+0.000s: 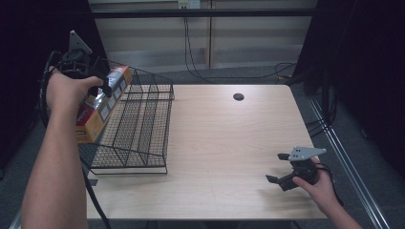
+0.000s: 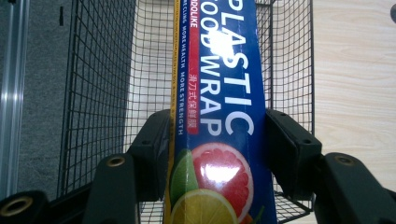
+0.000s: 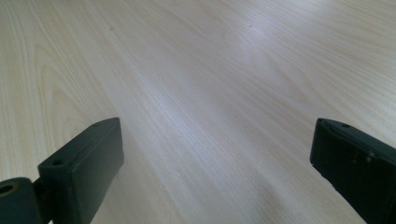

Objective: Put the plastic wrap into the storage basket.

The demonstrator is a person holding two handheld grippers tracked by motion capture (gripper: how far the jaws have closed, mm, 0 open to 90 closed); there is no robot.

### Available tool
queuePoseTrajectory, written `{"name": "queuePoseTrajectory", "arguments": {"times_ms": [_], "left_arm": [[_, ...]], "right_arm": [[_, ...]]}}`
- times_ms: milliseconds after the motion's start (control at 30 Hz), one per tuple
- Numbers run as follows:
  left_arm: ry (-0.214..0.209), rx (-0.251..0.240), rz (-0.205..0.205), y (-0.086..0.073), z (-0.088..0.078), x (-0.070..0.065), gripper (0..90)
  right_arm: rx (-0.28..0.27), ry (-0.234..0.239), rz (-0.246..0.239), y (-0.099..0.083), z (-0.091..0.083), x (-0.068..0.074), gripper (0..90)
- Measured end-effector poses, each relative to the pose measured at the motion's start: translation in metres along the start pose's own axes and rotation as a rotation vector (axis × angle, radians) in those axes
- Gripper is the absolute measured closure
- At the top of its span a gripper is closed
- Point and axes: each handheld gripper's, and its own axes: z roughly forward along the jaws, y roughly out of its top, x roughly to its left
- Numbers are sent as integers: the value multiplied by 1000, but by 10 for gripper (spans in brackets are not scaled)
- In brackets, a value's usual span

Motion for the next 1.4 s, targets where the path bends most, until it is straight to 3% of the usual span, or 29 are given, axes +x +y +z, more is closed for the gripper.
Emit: {"name": "queuePoseTrajectory", "arguments": {"times_ms": [500,667,700,1033,1167,1267,1400], "left_arm": [[16,19,-10,-3,16,10,446],[26,21,-16,-4,21,11,445],[22,21,-32,-5,22,10,445],[29,34,-19,-5,31,10,443],[25,33,-39,-6,35,8,441],[23,41,-18,-6,37,9,441],[21,39,-36,-7,42,8,440]], "right_arm": [[9,14,-1,0,1,1,27],[10,12,-3,0,2,1,27],[9,13,-2,0,2,1,27],[9,17,-5,0,2,2,27],[7,16,-5,0,2,1,27],[6,16,-5,0,2,1,27],[7,16,-6,0,1,2,27]]}}
